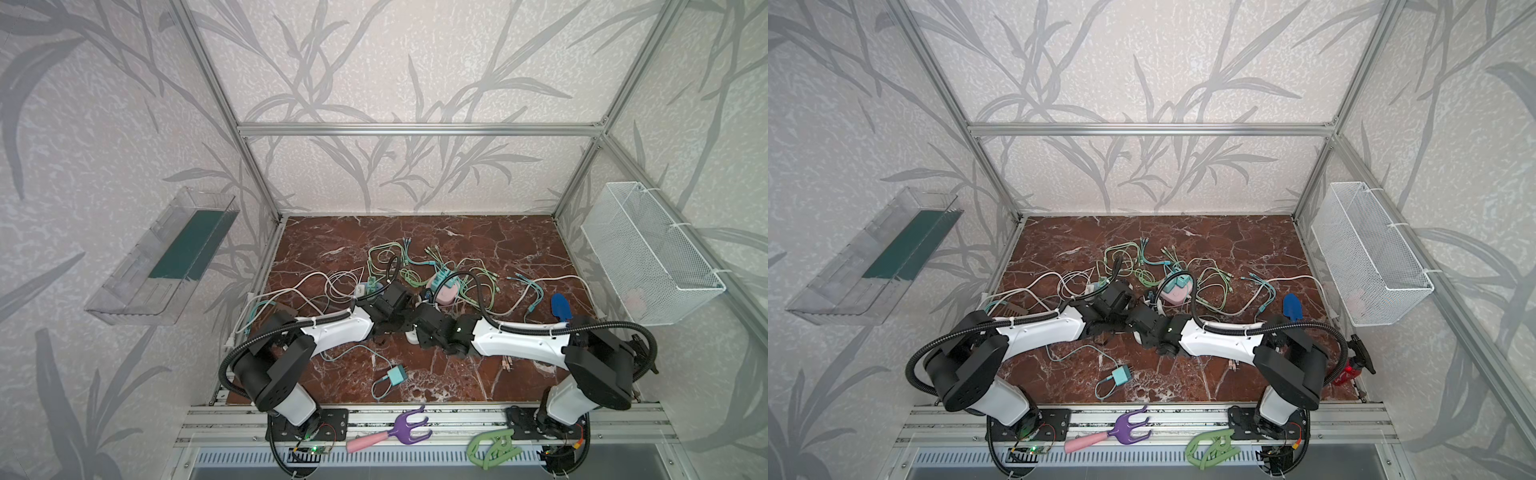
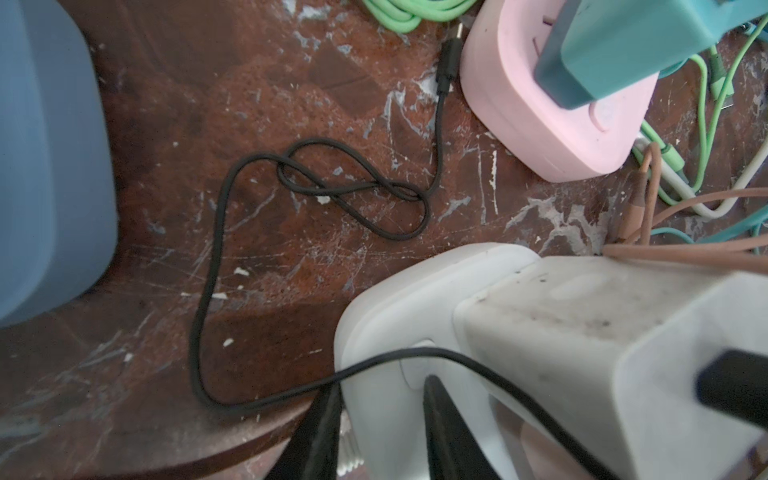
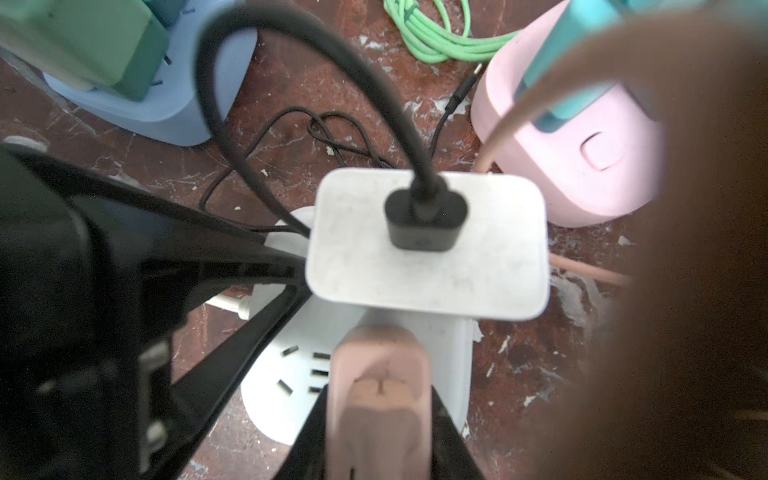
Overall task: Pull the plug off the socket
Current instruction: 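Pull the pink adapter out of the white strip with the right gripper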
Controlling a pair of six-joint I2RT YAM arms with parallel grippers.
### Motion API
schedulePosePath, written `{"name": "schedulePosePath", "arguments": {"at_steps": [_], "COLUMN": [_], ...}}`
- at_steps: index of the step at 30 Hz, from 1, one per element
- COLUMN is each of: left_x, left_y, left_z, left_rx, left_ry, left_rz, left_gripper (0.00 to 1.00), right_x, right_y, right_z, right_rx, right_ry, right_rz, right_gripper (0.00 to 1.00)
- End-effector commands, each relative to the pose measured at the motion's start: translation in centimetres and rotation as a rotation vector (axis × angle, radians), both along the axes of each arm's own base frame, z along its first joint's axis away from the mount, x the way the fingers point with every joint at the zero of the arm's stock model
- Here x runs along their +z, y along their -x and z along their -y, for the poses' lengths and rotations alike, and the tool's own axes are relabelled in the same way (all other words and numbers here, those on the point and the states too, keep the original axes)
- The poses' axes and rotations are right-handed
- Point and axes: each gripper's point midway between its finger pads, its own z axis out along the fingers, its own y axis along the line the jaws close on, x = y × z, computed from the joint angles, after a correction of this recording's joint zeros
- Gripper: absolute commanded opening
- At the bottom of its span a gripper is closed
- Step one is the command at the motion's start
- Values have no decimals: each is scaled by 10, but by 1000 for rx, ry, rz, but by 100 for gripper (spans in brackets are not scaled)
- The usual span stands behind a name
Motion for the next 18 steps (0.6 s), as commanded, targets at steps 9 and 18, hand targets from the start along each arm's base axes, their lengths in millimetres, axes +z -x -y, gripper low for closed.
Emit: {"name": "schedulePosePath", "arguments": {"at_steps": [9,18], "left_x": [-32,-36], "left_y": [24,25], "left_z": [-18,-14], "left_rx": [-42,-62], "left_ry": [-143,-164], "left_rz": [-105,-105], "left_gripper": [36,37], "right_x": [12,9], "right_y": [-5,5], "right_z": [-25,-37], "right_rx": [62,89], "right_ry": [-31,22], "right_rz": [21,33], "right_gripper": [13,12]}}
